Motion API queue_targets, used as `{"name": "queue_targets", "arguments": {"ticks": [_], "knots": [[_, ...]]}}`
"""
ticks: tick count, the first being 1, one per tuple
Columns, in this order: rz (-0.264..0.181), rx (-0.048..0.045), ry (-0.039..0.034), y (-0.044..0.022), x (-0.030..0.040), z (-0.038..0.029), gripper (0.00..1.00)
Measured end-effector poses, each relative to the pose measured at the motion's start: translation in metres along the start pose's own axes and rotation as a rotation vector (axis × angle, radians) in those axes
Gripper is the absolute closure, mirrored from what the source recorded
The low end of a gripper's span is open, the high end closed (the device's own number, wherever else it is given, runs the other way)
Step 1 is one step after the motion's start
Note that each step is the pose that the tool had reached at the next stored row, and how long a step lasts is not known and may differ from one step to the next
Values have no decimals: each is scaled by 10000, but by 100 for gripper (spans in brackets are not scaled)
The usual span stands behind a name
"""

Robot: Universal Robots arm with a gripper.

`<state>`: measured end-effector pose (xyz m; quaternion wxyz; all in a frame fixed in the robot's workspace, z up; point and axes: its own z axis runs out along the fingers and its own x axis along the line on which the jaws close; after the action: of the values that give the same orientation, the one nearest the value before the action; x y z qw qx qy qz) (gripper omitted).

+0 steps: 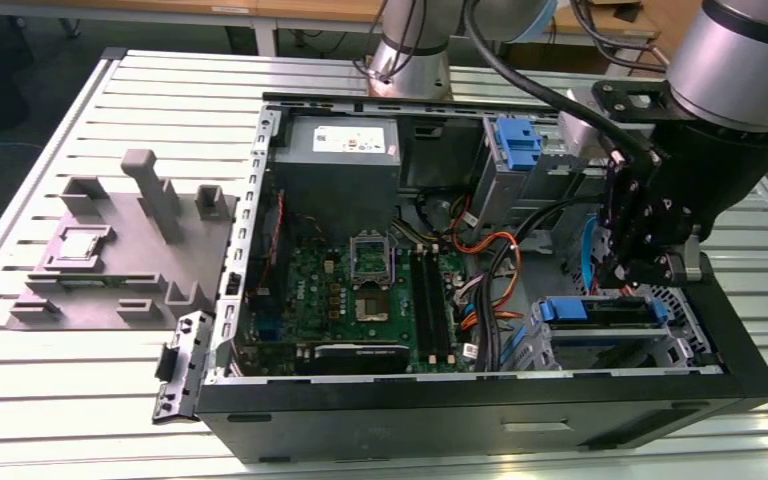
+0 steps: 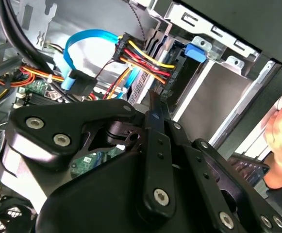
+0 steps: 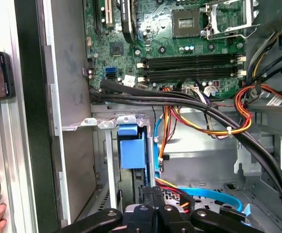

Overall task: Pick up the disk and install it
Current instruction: 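Insert the second disk wire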

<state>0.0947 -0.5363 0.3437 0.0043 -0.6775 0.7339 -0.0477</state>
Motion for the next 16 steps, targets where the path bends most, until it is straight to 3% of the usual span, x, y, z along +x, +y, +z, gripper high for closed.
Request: {"name": "queue_targets", "arguments": {"ticks": [5, 13, 14, 16], "knots": [[18, -98, 6, -2, -16, -34, 90], [17, -122, 3, -4, -16, -35, 90], [13, -169, 7, -9, -16, -35, 90], [2, -362, 20, -16, -17, -34, 90]]}}
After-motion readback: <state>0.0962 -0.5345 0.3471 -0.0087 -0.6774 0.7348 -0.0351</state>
